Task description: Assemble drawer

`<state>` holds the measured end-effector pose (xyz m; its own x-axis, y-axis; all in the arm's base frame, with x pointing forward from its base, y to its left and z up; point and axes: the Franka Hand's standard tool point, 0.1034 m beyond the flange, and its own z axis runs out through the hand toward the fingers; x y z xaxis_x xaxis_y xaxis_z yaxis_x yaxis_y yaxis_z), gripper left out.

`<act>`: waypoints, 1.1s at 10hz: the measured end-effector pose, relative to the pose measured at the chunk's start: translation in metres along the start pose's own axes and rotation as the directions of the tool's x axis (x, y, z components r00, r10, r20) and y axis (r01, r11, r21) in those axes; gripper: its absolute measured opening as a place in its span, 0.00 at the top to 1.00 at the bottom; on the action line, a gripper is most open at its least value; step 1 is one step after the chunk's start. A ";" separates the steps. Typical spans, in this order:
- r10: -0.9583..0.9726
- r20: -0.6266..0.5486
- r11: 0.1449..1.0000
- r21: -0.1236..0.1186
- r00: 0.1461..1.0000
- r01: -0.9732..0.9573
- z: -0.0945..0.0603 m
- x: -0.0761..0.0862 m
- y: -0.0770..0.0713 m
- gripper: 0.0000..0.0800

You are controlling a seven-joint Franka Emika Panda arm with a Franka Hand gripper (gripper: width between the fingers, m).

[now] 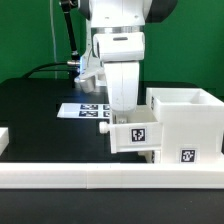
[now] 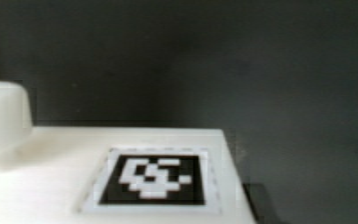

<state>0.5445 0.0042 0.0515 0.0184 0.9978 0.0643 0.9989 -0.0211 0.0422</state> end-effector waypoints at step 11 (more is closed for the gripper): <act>-0.032 0.047 0.999 0.013 0.998 0.032 -0.035 -0.001 0.008 0.20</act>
Offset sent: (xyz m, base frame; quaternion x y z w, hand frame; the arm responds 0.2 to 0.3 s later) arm 0.0000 0.0000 0.0000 0.0000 0.0000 0.0000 1.0000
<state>0.5510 0.0012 0.0864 -0.0118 0.9998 0.0165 0.9994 0.0113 0.0314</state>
